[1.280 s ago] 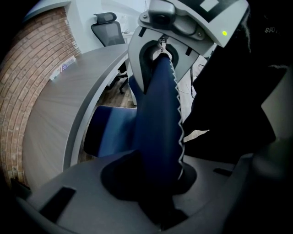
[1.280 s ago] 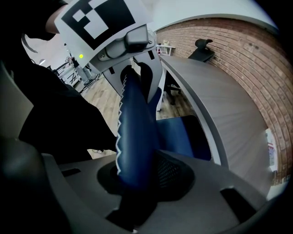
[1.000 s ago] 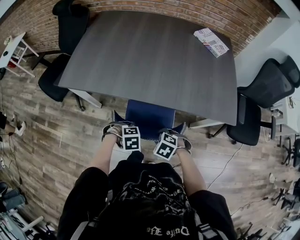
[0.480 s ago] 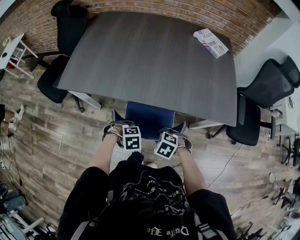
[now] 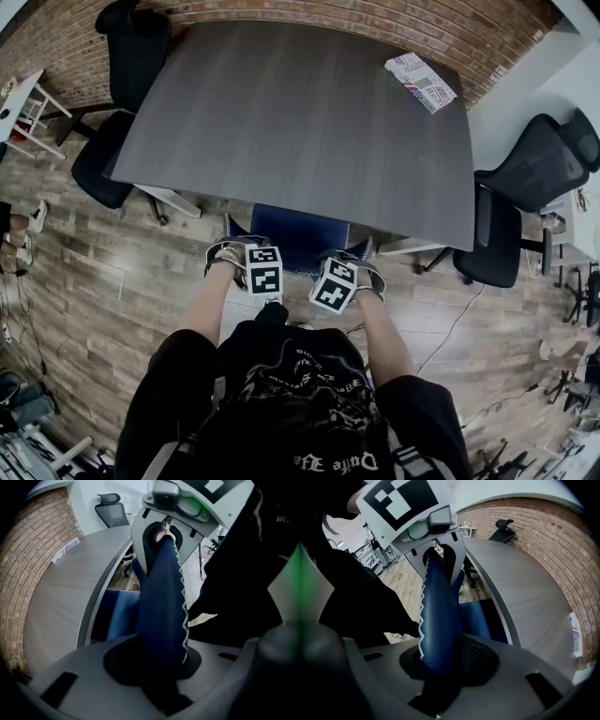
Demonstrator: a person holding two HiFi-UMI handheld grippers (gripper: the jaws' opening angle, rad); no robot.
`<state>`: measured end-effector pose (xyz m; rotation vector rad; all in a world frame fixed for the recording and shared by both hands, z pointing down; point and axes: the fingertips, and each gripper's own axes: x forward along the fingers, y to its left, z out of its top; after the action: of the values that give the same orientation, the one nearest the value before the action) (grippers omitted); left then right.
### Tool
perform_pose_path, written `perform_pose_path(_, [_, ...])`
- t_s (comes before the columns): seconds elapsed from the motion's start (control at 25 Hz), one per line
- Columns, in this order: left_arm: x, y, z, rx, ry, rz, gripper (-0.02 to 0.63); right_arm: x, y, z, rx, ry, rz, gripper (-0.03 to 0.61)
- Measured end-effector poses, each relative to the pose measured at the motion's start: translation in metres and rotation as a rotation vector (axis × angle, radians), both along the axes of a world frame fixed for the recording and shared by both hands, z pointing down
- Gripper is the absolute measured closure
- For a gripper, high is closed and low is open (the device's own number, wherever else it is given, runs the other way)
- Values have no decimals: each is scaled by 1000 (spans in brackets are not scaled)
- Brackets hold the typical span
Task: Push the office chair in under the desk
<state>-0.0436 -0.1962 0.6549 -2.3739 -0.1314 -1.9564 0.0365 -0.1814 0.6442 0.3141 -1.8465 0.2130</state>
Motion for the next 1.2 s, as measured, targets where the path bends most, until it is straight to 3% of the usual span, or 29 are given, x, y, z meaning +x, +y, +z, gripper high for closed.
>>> perform_pose_path(1.2, [9, -39, 1, -5, 12, 23, 512, 8, -39, 1, -2, 18, 13, 479])
